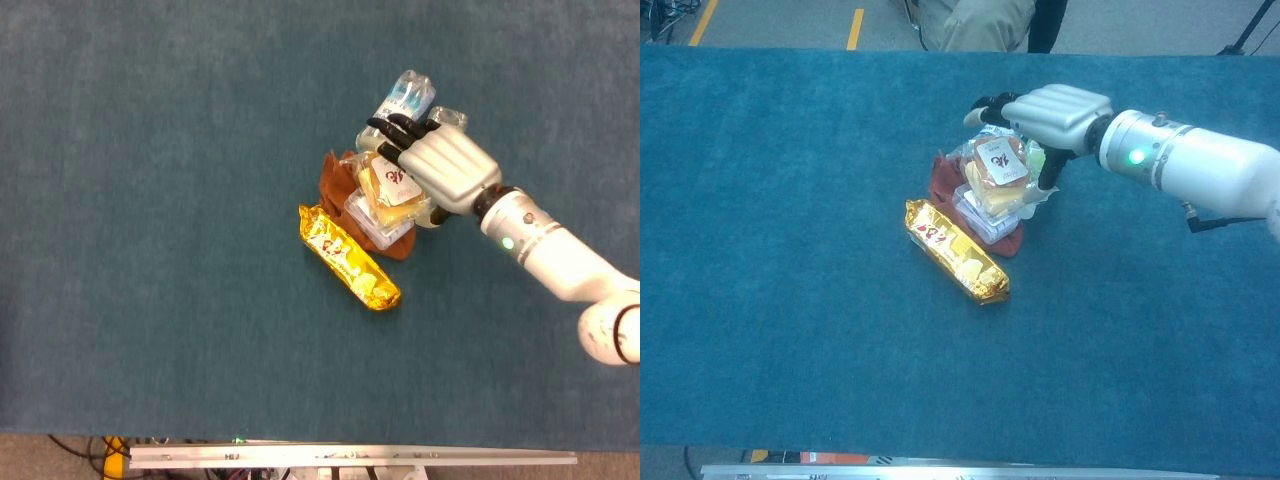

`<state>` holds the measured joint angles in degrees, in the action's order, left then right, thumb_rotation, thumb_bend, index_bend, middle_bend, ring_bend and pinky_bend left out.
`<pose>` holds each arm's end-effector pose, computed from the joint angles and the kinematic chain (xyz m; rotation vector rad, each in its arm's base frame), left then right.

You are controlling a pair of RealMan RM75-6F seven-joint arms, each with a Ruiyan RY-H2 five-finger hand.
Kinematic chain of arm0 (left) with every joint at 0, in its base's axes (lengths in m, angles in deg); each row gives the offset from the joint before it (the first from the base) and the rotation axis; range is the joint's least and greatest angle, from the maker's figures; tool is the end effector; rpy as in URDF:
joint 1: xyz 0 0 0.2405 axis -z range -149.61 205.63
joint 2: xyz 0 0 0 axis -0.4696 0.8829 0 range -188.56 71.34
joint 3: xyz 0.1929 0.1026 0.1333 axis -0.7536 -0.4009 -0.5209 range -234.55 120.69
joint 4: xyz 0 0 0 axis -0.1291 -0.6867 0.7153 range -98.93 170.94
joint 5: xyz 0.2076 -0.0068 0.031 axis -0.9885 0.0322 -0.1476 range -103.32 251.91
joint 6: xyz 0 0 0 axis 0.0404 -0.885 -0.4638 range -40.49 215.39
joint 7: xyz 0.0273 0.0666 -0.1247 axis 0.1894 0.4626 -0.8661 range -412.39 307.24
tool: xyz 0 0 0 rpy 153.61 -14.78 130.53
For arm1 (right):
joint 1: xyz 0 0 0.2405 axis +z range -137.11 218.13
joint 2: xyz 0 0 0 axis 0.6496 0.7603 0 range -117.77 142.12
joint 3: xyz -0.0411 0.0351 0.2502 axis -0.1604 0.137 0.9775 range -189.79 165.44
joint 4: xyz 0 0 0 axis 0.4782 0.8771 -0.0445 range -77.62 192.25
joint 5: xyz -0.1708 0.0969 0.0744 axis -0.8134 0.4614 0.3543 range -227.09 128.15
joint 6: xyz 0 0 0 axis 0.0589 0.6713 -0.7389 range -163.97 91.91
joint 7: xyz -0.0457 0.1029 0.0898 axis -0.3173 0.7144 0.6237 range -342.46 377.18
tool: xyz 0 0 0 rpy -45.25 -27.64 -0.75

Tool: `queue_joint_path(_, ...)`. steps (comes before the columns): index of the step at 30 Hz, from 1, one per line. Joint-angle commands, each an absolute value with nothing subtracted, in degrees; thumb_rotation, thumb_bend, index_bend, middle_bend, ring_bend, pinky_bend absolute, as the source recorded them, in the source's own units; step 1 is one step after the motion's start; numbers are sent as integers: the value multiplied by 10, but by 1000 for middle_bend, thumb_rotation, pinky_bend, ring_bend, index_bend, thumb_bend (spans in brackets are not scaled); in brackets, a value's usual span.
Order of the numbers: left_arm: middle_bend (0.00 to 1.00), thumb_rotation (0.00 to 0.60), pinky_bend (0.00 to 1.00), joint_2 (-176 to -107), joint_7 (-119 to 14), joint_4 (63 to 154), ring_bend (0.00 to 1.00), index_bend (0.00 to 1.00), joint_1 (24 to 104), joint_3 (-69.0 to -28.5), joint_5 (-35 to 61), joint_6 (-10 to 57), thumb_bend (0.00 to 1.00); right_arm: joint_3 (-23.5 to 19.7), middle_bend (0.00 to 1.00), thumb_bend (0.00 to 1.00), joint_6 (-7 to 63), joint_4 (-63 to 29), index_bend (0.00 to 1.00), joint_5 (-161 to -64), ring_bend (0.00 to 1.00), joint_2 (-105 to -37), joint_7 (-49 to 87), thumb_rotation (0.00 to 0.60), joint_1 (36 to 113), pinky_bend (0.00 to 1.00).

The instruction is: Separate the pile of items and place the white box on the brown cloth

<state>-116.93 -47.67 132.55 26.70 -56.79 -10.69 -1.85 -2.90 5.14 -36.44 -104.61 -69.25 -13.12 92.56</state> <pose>-0.3222 0.1366 0.1888 -1.3330 -0.8681 -0.7426 -0.1024 -0.3404 -0.0176 2.1983 -0.8399 0.7328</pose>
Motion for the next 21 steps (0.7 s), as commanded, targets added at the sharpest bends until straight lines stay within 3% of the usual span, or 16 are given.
queue_joint_path(1, 283, 600, 192, -1170, -478, 1325, 247, 288, 267, -568, -107, -18, 353, -39, 24, 0, 47, -347, 0, -1019, 27, -710, -146, 600, 944, 225)
queue_joint_path(7, 282, 600, 192, -1170, -481, 1324, 247, 288, 263, -568, -105, -20, 353, -49, 82, 0, 63, -335, 6, -995, 48, -730, -162, 600, 964, 230)
queue_joint_path(10, 283, 600, 192, -1170, -483, 1322, 247, 288, 262, -568, -105, -21, 353, -51, 203, 0, 86, -331, 158, -1001, 162, -740, -162, 600, 962, 296)
queue_joint_path(13, 283, 600, 192, -1172, -484, 1320, 247, 288, 261, -568, -105, -21, 354, -53, 326, 0, 101, -326, 357, -1007, 313, -746, -157, 600, 958, 425)
queue_joint_path(17, 282, 600, 192, -1173, -485, 1318, 247, 288, 261, -568, -105, -18, 353, -60, 384, 0, 110, -319, 459, -1007, 403, -751, -155, 600, 955, 561)
queue_joint_path(21, 282, 600, 192, -1175, -486, 1316, 247, 288, 262, -568, -105, -16, 353, -60, 429, 0, 118, -314, 517, -1009, 463, -755, -146, 600, 952, 624)
